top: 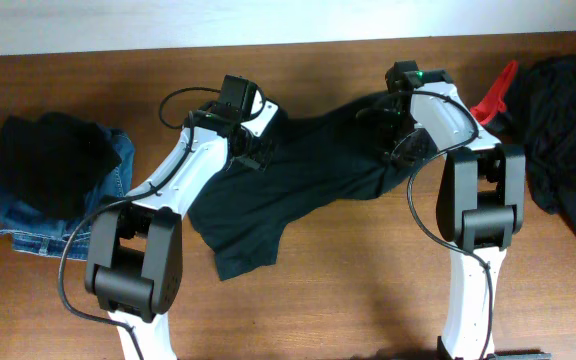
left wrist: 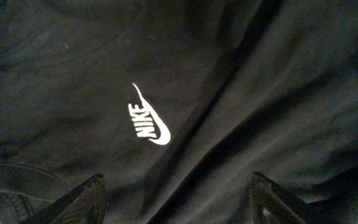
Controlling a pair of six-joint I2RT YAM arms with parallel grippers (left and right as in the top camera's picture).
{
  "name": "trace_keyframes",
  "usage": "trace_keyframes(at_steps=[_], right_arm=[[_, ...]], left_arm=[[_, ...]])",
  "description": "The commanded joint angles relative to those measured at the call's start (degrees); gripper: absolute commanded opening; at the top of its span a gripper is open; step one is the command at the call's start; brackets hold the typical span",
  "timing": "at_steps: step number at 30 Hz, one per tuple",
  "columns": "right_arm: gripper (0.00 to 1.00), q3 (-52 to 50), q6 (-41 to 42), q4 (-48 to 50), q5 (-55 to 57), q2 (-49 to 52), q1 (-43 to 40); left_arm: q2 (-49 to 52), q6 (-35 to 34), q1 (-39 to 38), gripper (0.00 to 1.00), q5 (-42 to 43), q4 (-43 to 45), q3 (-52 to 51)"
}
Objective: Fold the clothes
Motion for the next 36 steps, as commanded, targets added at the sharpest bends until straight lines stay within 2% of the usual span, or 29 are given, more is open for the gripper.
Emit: trace_keyframes(at_steps=[1, 15, 17, 22, 26, 27, 29, 31, 36], right_arm=[[0.21, -2.05, 0.24, -2.69, 2.73, -0.07, -0.17], [0.21, -2.05, -3.15, -10.19, 6.56, -9.01, -0.17], [0.13, -2.05, -3.21, -10.29, 6.56, -9.57, -0.17], [0.04, -2.08, -3.21, -13.92, 6.75, -9.64, -0.17], [0.04, -2.08, -3.21, -16.39, 8.96, -9.64, -0.11], [0.06, -2.08, -3.19, -16.37, 8.83, -9.64, -0.09], [0.3, -2.08, -3.39, -15.32, 6.43, -9.64, 0.07], [0.46, -2.1, -4.07, -13.42, 3.91, -9.44, 0.44], [0.57, -2.82, -4.0, -9.38, -1.33, -8.68, 3.08]], left_arm=[[0.5, -0.28, 0.2, 0.73, -0.24, -0.07, 0.02], [0.5, -0.28, 0.2, 0.73, -0.24, 0.11, 0.02], [0.5, -0.28, 0.2, 0.73, -0.24, 0.15, 0.02], [0.5, -0.28, 0.2, 0.73, -0.24, 0.11, 0.02], [0.5, -0.28, 0.2, 0.73, -0.24, 0.13, 0.02], [0.5, -0.28, 0.2, 0.73, -0.24, 0.15, 0.02], [0.5, -0.28, 0.2, 0.73, -0.24, 0.35, 0.02], [0.5, -0.28, 0.2, 0.73, -0.24, 0.55, 0.02], [0.5, -0.28, 0.2, 0.73, -0.24, 0.33, 0.02]])
